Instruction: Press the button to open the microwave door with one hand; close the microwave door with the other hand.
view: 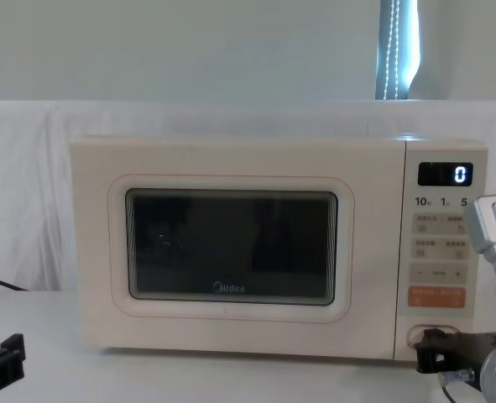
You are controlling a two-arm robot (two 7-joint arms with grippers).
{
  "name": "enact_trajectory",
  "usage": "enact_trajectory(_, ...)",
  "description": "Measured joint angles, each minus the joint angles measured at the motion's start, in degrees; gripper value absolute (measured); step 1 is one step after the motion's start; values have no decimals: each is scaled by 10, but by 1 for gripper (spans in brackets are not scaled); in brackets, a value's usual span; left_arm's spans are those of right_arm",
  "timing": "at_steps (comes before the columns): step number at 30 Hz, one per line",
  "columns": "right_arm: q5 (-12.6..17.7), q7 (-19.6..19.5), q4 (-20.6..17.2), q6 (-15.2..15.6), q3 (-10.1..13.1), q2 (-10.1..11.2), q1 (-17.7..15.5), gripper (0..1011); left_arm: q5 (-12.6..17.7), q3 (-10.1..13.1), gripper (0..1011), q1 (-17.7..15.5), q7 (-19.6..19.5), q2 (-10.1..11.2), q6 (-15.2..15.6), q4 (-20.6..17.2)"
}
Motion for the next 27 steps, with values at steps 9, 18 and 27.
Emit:
enact_trajectory(9,-1,-4,1,1,4,-3,1,0,0,0,1001,0,0,0,0,0)
enact_trajectory(18,-2,-5,6,-1,7,-5,3,0,0,0,1001,0,0,0,0,0)
enact_trajectory(27,-1,-5,16,-5,10,-7,10,0,0,0,1001,0,0,0,0,0)
